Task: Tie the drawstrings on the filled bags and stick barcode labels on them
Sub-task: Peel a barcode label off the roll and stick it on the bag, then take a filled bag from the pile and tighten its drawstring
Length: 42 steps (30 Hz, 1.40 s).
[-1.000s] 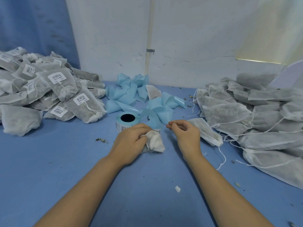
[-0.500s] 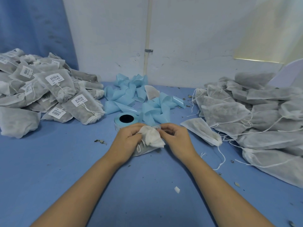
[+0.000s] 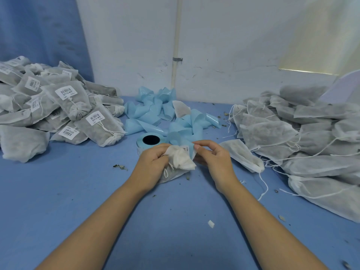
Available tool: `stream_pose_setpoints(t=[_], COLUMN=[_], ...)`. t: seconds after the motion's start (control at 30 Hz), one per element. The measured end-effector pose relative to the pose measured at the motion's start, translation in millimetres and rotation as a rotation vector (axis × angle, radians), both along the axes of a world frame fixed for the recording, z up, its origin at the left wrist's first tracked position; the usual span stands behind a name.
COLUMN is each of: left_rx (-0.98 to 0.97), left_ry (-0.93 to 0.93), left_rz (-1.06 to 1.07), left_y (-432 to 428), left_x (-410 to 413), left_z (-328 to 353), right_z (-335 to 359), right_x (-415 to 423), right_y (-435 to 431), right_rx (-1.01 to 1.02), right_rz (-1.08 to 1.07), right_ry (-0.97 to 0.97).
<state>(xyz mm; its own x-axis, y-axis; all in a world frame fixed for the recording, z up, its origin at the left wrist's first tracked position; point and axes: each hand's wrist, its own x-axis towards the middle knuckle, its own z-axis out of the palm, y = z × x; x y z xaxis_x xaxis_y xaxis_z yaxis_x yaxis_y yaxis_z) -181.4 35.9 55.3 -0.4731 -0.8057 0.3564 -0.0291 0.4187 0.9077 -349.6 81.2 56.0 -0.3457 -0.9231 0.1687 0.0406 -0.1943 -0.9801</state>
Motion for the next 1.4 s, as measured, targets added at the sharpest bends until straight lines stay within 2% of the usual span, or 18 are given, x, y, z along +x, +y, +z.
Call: stream_pose_setpoints(t=[0.07, 0.17, 0.23, 0.37, 0.57, 0.73, 0.83, 0.9, 1.0, 1.13, 1.4], left_rx=[-0.004, -0.016, -0.012, 0.014, 0.228, 0.348, 0.483, 0.660, 0.828, 0.814, 0.720], left_ry=[0.003, 0.014, -0.001, -0.002, 0.239, 0.428, 0.488, 0.608, 0.717, 0.693, 0.584], left_rz=[0.013, 0.070, 0.110, 0.172, 0.130, 0.185, 0.157, 0.036, -0.105, -0.120, -0.174], left_y=[0.1, -2.0, -4.2, -9.0, -5.4, 6.1, 9.1, 8.8, 8.6, 6.4, 4.1], left_x=[0.1, -0.4, -0.5, -0.8, -6.7, -21.2, -24.0, -23.4, -20.5, -15.1, -11.1], left_z=[0.0, -1.9, -2.4, -2.4, 0.0, 0.3, 1.5, 4.3, 6.3, 7.3, 11.5], right_z=[-2.4, -4.6, -2.8, -1.2, 2.4, 12.3, 10.6, 8.7, 6.7, 0.3, 1.8], right_x=[-0.6, -7.3, -11.7, -14.0, -4.5, 3.6, 11.8, 15.1, 18.3, 21.0, 20.6], right_y=[-1.4, -3.9, -2.1, 0.1, 0.8, 4.0, 9.0, 10.3, 11.3, 12.6, 7.2], right_rx=[-0.006, -0.016, -0.053, -0.023, 0.010, 0.095, 0.031, -0.029, -0.039, -0.015, 0.104], right_rz=[-0.093, -0.399, -0.484, -0.453, -0.423, -0.316, -0.207, -0.177, -0.176, -0.178, -0.180], right_ry=[0.019, 0.111, 0.049, -0.014, -0.163, -0.459, -0.567, -0.515, -0.303, -0.107, -0.023])
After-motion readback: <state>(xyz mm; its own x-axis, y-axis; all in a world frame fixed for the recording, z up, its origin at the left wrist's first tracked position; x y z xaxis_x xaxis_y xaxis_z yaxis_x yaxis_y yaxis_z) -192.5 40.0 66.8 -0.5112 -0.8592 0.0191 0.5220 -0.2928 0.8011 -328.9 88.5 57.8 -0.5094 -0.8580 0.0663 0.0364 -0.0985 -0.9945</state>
